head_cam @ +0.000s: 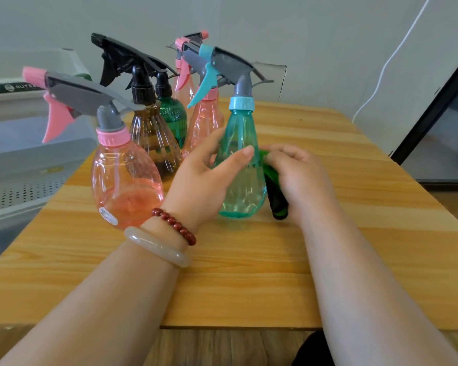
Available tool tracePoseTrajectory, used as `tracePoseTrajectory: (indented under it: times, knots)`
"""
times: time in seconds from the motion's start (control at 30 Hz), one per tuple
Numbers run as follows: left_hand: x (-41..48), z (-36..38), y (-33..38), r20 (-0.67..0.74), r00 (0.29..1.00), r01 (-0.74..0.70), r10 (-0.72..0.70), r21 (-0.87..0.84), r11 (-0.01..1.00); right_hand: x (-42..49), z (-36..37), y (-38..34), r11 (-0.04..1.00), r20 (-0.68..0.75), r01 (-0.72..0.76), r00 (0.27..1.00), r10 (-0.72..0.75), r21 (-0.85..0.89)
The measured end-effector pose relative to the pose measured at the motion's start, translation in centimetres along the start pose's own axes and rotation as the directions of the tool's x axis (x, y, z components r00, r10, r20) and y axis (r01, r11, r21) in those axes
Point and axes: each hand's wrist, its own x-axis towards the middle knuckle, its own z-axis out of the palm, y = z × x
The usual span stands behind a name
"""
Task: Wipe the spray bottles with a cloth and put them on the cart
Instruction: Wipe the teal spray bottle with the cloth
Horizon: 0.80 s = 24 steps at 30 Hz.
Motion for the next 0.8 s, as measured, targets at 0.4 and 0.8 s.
tracePoseTrajectory:
  times: [0.4, 0.8]
  knots:
    - [-0.1, 0.4, 0.3, -0.012, 0.997, 0.072, -0.077, -0.223, 0.972, -0.1, 0.2, 0.0, 0.959, -0.06, 0.244, 0.969, -0.238, 0.143]
    - [-0.4, 0.5, 1.1, 0.066, 0.991, 0.129, -0.115, -0.293, 0.947, -0.2, 0.1, -0.4, 0.904, -0.101, 0.426, 0.899, -0.427, -0.034]
